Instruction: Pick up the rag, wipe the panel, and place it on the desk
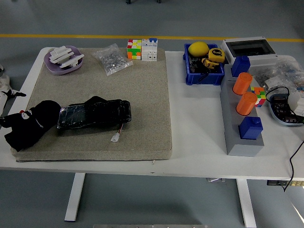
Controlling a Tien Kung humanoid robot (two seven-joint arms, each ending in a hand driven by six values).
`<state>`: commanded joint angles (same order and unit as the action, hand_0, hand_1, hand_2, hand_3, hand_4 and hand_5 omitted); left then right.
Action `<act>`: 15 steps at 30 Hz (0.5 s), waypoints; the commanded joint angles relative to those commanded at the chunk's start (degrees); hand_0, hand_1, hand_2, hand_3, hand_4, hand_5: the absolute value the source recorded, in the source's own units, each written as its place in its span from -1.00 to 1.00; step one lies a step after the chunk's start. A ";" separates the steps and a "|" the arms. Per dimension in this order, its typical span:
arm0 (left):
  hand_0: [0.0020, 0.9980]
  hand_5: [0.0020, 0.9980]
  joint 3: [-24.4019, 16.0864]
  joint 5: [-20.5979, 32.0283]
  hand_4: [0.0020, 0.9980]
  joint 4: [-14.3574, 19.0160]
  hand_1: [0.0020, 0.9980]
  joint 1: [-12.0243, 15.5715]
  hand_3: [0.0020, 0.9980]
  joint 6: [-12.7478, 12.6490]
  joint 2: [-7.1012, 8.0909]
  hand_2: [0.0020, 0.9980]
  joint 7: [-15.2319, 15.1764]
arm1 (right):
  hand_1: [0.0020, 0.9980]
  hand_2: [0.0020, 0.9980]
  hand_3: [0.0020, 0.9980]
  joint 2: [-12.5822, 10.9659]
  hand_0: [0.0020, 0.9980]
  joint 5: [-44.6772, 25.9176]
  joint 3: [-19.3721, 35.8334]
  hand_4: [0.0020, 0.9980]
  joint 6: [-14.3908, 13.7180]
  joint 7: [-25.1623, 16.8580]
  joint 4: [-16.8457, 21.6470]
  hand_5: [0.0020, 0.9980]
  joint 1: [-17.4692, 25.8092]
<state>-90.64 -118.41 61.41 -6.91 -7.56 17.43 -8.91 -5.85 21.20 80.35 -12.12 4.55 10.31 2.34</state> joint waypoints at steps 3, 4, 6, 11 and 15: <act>0.53 -0.34 0.86 -0.28 0.60 -0.22 0.68 0.03 0.58 0.11 -0.50 0.70 0.21 | 0.45 0.42 0.29 0.05 0.60 0.21 0.00 1.00 0.00 0.02 0.00 0.01 -0.08; 0.54 -0.34 1.17 -0.32 0.60 -0.36 0.70 -0.02 0.63 0.11 -0.77 0.73 0.19 | 0.45 0.42 0.29 0.06 0.60 0.24 0.00 1.00 0.02 0.00 0.00 0.02 -0.10; 0.54 -0.34 1.58 -0.35 0.60 -0.95 0.70 -0.34 0.63 0.05 -1.13 0.73 0.15 | 0.45 0.42 0.29 0.07 0.60 0.28 0.00 1.00 0.05 -0.03 0.00 0.02 -0.14; 0.53 -0.35 2.46 -0.44 0.62 -1.82 0.69 -0.86 0.63 0.23 -1.25 0.71 0.71 | 0.45 0.42 0.29 0.01 0.60 -0.06 0.10 0.99 -0.26 -0.22 0.00 0.01 -0.28; 0.53 -0.35 2.76 -0.71 0.62 -3.08 0.69 -1.18 0.63 0.40 -1.21 0.71 1.01 | 0.45 0.42 0.29 0.01 0.60 -0.39 0.23 0.99 -0.59 -0.48 0.00 0.01 -0.21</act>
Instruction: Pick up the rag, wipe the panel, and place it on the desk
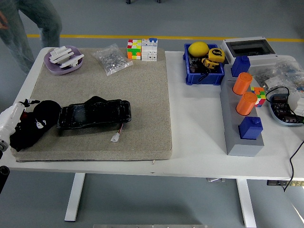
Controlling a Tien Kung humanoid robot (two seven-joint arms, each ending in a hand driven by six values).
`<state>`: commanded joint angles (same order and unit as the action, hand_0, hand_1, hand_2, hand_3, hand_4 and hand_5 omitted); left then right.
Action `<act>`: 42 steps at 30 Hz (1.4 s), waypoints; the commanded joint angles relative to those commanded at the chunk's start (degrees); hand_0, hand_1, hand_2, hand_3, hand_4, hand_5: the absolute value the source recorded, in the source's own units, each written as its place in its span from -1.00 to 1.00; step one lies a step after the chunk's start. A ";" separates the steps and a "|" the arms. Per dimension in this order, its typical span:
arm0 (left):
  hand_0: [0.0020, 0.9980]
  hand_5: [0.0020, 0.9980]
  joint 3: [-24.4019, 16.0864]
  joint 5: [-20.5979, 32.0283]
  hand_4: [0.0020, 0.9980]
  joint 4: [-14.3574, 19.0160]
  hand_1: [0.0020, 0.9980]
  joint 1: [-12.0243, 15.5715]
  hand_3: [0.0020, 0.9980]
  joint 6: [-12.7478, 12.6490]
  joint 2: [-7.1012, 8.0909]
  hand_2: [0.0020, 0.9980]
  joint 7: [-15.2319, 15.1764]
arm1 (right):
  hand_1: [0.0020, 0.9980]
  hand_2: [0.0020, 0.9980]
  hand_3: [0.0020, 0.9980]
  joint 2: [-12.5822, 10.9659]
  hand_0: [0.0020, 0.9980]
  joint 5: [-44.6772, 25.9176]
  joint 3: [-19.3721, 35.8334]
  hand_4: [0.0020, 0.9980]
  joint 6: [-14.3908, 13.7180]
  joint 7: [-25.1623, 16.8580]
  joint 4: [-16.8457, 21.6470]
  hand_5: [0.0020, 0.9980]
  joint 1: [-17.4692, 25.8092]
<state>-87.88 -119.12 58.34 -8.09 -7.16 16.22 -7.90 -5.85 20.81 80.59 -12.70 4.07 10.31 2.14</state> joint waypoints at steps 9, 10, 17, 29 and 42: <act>0.08 -0.67 0.68 0.33 0.43 -1.71 0.46 0.03 0.28 -0.49 -0.38 0.60 -0.30 | 0.44 0.41 0.28 -0.24 0.59 1.01 1.41 0.99 -0.76 -0.53 0.00 0.02 -0.05; 0.08 -0.67 0.84 0.28 0.43 -1.73 0.46 0.00 0.28 -0.88 -0.43 0.60 -0.36 | 0.44 0.41 0.28 -0.30 0.59 0.87 1.17 0.99 -0.78 -0.52 0.00 0.02 -0.04; -0.40 -0.85 1.72 -0.17 0.07 -2.35 -0.10 -0.46 0.12 -3.68 -0.61 0.22 -0.66 | 0.44 0.41 0.28 -0.28 0.59 0.32 1.00 0.98 -0.93 -0.92 0.00 0.01 0.09; -0.51 -1.00 2.16 -0.04 -0.55 -2.76 -0.49 -0.80 -0.08 -5.63 -1.01 0.04 -0.66 | 0.42 0.40 0.26 0.08 0.57 0.68 2.78 0.97 -1.62 -1.84 0.00 0.01 0.03; -0.53 -1.00 1.53 -4.32 -0.53 17.32 -0.53 4.07 -0.09 -5.07 -1.91 0.03 9.47 | 0.42 0.39 0.25 0.07 0.57 1.63 3.02 0.96 -1.28 -1.58 0.00 -0.01 0.00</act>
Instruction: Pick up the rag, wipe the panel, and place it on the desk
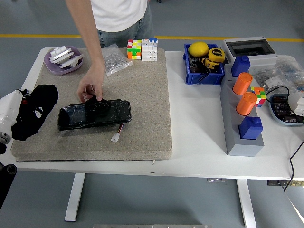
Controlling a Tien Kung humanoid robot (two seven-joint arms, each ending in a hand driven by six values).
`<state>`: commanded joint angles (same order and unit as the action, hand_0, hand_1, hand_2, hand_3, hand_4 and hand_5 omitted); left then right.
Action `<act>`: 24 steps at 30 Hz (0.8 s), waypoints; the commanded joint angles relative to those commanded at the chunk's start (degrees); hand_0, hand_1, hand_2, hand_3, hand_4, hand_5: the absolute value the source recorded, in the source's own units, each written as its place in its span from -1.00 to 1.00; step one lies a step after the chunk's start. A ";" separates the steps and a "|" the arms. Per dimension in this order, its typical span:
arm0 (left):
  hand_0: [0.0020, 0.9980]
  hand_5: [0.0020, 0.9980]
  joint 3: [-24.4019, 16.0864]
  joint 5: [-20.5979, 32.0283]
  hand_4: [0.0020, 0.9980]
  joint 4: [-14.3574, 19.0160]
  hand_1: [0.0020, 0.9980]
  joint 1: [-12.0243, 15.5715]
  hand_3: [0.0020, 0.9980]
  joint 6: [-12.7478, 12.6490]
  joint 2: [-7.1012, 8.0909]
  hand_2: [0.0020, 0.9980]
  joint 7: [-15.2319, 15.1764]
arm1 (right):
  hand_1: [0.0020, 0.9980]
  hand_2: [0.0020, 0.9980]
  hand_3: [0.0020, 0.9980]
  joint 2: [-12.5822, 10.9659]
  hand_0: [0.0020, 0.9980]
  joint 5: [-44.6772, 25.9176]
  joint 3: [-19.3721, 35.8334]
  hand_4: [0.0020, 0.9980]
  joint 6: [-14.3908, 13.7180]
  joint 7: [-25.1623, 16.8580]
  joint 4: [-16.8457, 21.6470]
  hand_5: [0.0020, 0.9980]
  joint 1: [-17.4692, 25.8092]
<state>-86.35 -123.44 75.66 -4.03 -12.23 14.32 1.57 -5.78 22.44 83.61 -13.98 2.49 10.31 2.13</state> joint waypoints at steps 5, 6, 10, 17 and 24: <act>-0.53 -1.00 1.82 -0.29 -0.54 0.71 -0.52 0.78 -0.08 -0.15 -1.33 0.05 0.80 | 0.42 0.39 0.24 -0.12 0.57 1.34 1.10 0.96 0.27 0.00 0.00 -0.02 -0.14; -0.53 -1.00 2.18 -0.22 -0.54 0.51 -0.52 0.90 -0.08 -0.23 -1.61 0.05 0.79 | 0.42 0.39 0.24 -0.15 0.57 1.41 1.20 0.96 0.29 -0.03 0.00 -0.02 -0.17; -0.53 -1.00 3.97 0.02 -0.55 0.08 -0.53 0.86 -0.07 -0.56 -1.97 0.06 0.68 | 0.42 0.39 0.24 -0.20 0.57 0.96 1.00 0.95 0.23 -0.11 0.00 -0.03 -0.17; -0.54 -1.00 6.59 0.47 -0.55 -0.46 -0.53 0.01 -0.07 -0.91 -1.93 0.06 0.63 | 0.42 0.39 0.24 -0.29 0.57 1.51 1.77 0.95 0.24 -0.33 0.00 -0.03 -0.24; -0.54 -1.00 10.90 1.14 -0.54 -1.35 -0.53 -2.02 -0.07 -0.87 -1.45 0.06 0.77 | 0.42 0.39 0.24 -0.29 0.57 1.57 2.05 0.95 0.19 -0.47 0.00 -0.03 -0.24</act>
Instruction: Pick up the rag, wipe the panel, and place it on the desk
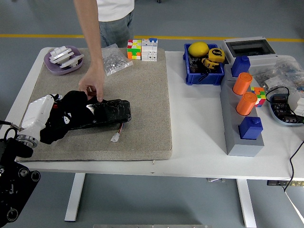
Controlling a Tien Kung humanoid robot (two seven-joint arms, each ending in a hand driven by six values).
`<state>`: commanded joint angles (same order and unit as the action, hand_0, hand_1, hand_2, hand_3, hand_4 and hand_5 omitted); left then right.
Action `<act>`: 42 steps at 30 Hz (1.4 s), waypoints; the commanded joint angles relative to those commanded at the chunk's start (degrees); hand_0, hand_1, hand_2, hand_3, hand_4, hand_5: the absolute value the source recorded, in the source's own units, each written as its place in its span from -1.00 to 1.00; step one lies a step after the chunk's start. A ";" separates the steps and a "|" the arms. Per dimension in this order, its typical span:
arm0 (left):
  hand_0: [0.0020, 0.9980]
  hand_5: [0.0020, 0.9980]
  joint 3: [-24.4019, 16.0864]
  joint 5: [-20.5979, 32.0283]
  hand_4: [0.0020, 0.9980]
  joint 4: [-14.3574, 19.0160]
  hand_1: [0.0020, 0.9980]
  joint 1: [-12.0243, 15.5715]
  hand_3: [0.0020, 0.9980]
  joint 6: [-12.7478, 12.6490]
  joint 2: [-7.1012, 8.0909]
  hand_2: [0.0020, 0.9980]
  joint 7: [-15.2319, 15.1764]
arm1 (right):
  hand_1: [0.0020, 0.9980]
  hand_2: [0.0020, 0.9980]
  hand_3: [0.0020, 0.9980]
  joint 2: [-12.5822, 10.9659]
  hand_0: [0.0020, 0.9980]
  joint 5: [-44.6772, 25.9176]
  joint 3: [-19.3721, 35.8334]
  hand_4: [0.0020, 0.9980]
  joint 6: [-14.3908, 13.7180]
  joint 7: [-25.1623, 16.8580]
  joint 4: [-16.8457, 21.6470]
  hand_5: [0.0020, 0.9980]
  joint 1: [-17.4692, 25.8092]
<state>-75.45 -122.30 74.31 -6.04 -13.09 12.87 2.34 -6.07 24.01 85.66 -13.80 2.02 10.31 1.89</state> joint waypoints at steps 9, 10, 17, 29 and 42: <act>-0.55 -1.00 4.17 0.09 -0.54 -1.31 -0.53 -2.58 -0.07 -0.59 -1.21 0.06 -0.36 | 0.42 0.39 0.24 -0.22 0.56 -0.26 -0.35 0.96 0.11 -0.05 0.00 -0.03 -0.14; -0.55 -1.00 4.84 0.26 -0.54 -1.39 -0.53 -3.01 -0.07 -0.65 -1.40 0.06 -0.41 | 0.42 0.39 0.24 -0.22 0.56 -0.10 -0.19 0.96 0.15 -0.05 0.00 -0.03 -0.16; -0.54 -1.00 8.74 0.43 -0.55 -2.11 -0.54 -5.85 -0.07 -0.54 -2.32 0.06 -0.18 | 0.41 0.39 0.24 -0.24 0.57 0.82 0.72 0.96 0.23 -0.13 0.00 -0.03 -0.32; -0.56 -1.00 17.45 1.01 -0.53 -3.01 -0.54 -11.04 -0.06 -0.21 -2.38 0.06 0.21 | 0.41 0.39 0.24 -0.40 0.57 0.70 0.71 0.96 0.18 -0.27 0.00 -0.03 -0.60; -0.56 -1.00 20.40 1.09 -0.52 -3.29 -0.54 -12.78 -0.06 -0.42 -3.08 0.06 0.41 | 0.42 0.39 0.24 -0.48 0.57 0.33 -0.06 0.96 0.15 -0.19 0.00 -0.04 -0.56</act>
<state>-55.05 -121.22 71.02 -18.82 -13.51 9.79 2.74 -6.55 24.34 85.60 -13.64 1.83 10.31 1.33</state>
